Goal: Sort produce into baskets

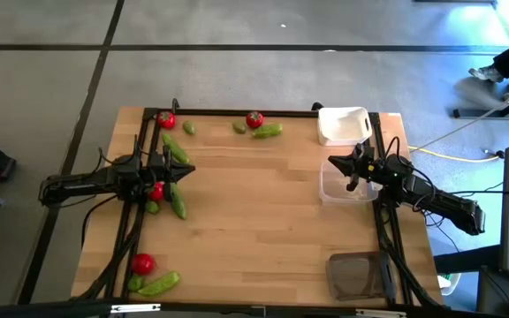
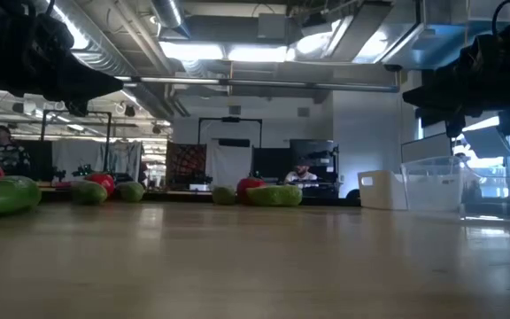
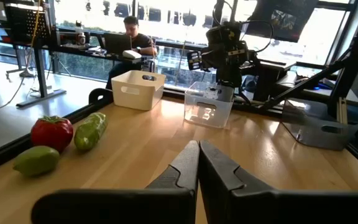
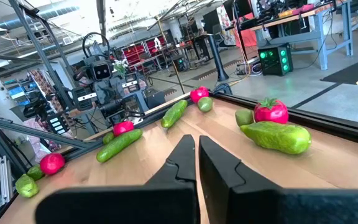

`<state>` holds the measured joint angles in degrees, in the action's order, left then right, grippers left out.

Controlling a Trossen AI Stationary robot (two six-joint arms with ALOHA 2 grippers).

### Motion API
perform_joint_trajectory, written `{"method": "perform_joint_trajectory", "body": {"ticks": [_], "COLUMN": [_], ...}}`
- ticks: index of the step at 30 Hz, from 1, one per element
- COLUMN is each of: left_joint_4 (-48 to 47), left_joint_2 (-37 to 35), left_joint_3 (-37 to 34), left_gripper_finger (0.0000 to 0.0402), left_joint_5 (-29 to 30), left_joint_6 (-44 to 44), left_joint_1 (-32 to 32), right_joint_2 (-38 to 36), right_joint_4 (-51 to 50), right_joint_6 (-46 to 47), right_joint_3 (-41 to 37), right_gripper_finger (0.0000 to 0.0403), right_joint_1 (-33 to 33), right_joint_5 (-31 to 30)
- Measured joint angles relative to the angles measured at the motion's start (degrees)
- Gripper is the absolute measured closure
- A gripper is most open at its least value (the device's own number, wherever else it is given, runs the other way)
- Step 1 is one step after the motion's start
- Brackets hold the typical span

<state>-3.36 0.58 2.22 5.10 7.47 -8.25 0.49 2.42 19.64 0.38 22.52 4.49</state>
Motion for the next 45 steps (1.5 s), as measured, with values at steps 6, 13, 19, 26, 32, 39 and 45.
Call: {"method": "perform_joint_trajectory", "body": {"ticks": [6, 13, 19, 26, 32, 39, 45], "left_joint_4": [0.0, 0.2, 1.1, 2.5, 2.8, 5.2, 14.0], "left_joint_2": [0.0, 0.0, 0.0, 0.0, 0.0, 0.0, 0.0], "left_joint_3": [0.0, 0.0, 0.0, 0.0, 0.0, 0.0, 0.0], "left_gripper_finger": [0.0396, 0.0396, 0.0396, 0.0396, 0.0396, 0.0396, 0.0396], "left_joint_5": [0.0, 0.1, 0.2, 1.5, 1.5, 2.6, 10.5], "left_joint_6": [-2.2, -2.9, -1.8, 4.5, 11.7, 11.7, 8.3], "left_joint_1": [0.0, 0.0, 0.0, 0.0, 0.0, 0.0, 0.0], "right_joint_2": [0.0, 0.0, 0.0, 0.0, 0.0, 0.0, 0.0], "right_joint_4": [0.0, 0.0, 0.8, 0.7, 1.1, 0.9, 0.9], "right_joint_6": [0.0, 0.0, 0.0, -0.6, -8.0, -12.5, -12.6], "right_joint_3": [0.0, 0.0, 0.0, 0.3, 0.4, 0.4, 0.4], "right_gripper_finger": [0.0393, 0.0393, 0.0393, 0.0393, 0.0393, 0.0393, 0.0393], "right_joint_1": [0.0, 0.0, 0.0, 0.0, 0.0, 0.0, 0.0], "right_joint_5": [0.0, 0.0, -0.8, -2.6, -9.1, -8.0, -8.0]}}
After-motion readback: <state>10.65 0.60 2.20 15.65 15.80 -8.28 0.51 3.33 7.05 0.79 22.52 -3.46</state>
